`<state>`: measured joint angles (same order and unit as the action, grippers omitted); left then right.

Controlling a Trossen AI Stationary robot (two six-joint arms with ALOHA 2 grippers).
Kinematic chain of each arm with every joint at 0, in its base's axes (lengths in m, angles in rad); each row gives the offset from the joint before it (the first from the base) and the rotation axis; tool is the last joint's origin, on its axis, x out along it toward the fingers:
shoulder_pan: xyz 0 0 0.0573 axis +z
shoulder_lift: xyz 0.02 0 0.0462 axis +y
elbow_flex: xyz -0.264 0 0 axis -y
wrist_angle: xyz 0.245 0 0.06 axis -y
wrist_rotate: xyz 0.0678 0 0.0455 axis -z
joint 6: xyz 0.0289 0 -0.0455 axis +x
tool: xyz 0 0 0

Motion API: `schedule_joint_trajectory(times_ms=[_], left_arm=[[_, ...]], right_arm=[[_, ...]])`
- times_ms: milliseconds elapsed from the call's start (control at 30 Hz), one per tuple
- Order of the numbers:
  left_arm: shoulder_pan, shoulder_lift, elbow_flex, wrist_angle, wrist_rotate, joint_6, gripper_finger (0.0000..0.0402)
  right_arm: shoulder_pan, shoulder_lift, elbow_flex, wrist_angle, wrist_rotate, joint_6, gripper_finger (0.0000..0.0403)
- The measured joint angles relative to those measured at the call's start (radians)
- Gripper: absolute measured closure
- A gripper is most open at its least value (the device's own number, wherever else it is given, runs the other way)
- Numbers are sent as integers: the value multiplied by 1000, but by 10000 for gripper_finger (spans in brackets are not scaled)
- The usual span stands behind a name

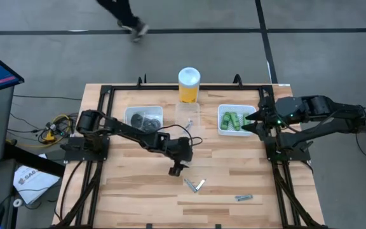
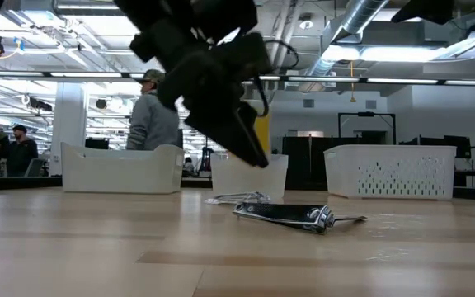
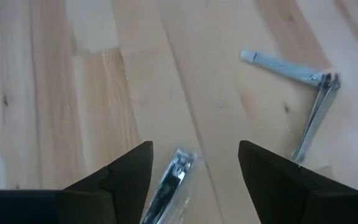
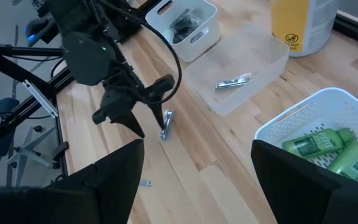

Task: Pick & Place Travel size toiletries
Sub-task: Put the silver nail cutter into the transparent bin

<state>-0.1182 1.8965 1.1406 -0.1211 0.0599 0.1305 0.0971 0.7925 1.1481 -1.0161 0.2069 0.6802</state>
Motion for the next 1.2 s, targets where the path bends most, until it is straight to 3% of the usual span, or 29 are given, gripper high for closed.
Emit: schedule_joint_trajectory(times_ms=[200, 567, 700, 1033, 1200], left_arm=[[31, -5, -107, 93, 21, -56, 170], [33, -6, -205, 198, 24, 22, 174], [47, -9, -235, 214, 33, 22, 210], [59, -12, -244, 212, 33, 13, 356], [57, -12, -238, 211, 30, -46, 368]], right_arm=[[0, 0, 0, 1, 0, 1, 113], [0, 0, 0, 7, 0, 28, 113], [0, 0, 0, 7, -1, 43, 113], [0, 0, 0, 7, 0, 54, 113], [0, 0, 0, 7, 0, 54, 113]])
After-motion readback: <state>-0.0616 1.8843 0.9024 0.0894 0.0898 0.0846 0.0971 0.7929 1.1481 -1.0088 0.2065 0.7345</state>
